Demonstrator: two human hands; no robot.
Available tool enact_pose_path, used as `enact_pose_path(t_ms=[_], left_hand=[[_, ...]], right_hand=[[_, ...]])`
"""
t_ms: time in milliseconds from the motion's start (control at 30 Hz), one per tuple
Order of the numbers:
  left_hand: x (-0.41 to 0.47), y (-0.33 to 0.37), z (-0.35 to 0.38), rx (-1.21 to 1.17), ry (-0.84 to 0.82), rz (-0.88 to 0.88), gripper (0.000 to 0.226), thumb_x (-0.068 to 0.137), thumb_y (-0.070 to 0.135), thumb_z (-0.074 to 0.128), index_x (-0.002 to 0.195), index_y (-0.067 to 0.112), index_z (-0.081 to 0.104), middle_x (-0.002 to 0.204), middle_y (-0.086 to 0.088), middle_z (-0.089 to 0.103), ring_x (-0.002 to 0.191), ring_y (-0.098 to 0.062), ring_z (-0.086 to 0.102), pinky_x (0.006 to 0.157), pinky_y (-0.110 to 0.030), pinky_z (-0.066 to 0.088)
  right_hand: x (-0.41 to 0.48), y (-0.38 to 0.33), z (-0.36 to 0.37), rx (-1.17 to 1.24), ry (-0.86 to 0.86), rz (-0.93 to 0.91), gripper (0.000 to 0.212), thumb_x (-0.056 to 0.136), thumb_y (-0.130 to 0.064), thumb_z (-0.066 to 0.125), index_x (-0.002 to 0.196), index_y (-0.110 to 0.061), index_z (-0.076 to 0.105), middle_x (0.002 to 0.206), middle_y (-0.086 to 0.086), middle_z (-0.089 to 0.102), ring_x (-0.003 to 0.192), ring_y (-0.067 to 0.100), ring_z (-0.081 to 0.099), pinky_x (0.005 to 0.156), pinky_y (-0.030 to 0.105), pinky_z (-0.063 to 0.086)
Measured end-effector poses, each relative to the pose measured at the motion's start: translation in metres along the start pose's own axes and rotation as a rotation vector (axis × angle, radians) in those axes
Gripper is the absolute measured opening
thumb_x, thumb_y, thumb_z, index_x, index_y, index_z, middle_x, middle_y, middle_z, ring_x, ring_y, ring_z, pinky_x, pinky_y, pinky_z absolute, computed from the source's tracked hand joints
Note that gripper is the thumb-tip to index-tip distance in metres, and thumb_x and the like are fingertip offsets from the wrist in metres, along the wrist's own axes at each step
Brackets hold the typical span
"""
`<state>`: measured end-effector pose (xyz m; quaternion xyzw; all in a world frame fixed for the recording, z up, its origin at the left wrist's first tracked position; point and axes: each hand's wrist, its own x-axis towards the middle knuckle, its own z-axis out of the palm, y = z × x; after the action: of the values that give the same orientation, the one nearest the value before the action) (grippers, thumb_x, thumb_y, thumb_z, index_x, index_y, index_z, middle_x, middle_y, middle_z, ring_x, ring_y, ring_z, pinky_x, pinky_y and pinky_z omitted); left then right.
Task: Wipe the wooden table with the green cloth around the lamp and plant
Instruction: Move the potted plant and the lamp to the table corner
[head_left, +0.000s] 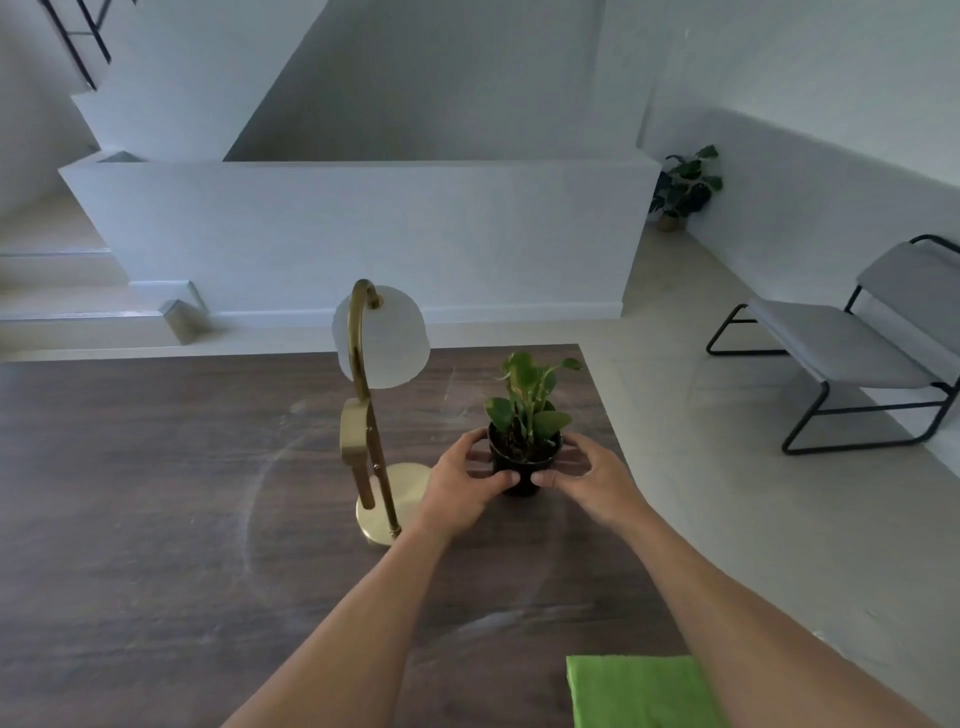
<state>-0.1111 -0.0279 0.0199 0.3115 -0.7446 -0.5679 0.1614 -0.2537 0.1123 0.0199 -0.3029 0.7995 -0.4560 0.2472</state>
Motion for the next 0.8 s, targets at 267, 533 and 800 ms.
enact_pose_path(t_ms=[267, 533, 800], left_hand=[[0.057, 0.021, 0.036, -0.129, 0.004, -0.031, 0.062, 0.080, 0.018, 0.078, 0.134, 0.028, 0.048, 0.106, 0.008, 0.059, 0.093, -0.005, 0.060, 0.072, -0.017, 0.048], [0.128, 0.034, 0.069, -0.125, -0.010, -0.051, 0.063, 0.080, 0.019, 0.077, 0.135, 0.029, 0.048, 0.110, 0.002, 0.061, 0.100, -0.013, 0.061, 0.092, -0.038, 0.054], [0.195, 0.041, 0.094, -0.177, 0.001, -0.056, 0.065, 0.079, 0.016, 0.078, 0.136, 0.027, 0.048, 0.110, -0.002, 0.063, 0.100, -0.014, 0.063, 0.086, -0.030, 0.054]], right_hand=[[0.057, 0.009, -0.039, 0.068, 0.003, 0.032, 0.072, 0.066, -0.040, 0.087, 0.130, -0.026, 0.057, 0.116, -0.005, 0.068, 0.111, 0.016, 0.062, 0.098, 0.039, 0.049], [0.113, 0.021, -0.072, 0.135, 0.017, 0.054, 0.062, 0.075, -0.030, 0.083, 0.131, -0.023, 0.056, 0.118, 0.000, 0.065, 0.110, 0.016, 0.059, 0.096, 0.035, 0.048], [0.176, 0.035, -0.093, 0.251, 0.033, 0.054, 0.057, 0.078, -0.020, 0.082, 0.129, -0.025, 0.056, 0.108, -0.008, 0.067, 0.100, 0.004, 0.064, 0.076, 0.016, 0.048]])
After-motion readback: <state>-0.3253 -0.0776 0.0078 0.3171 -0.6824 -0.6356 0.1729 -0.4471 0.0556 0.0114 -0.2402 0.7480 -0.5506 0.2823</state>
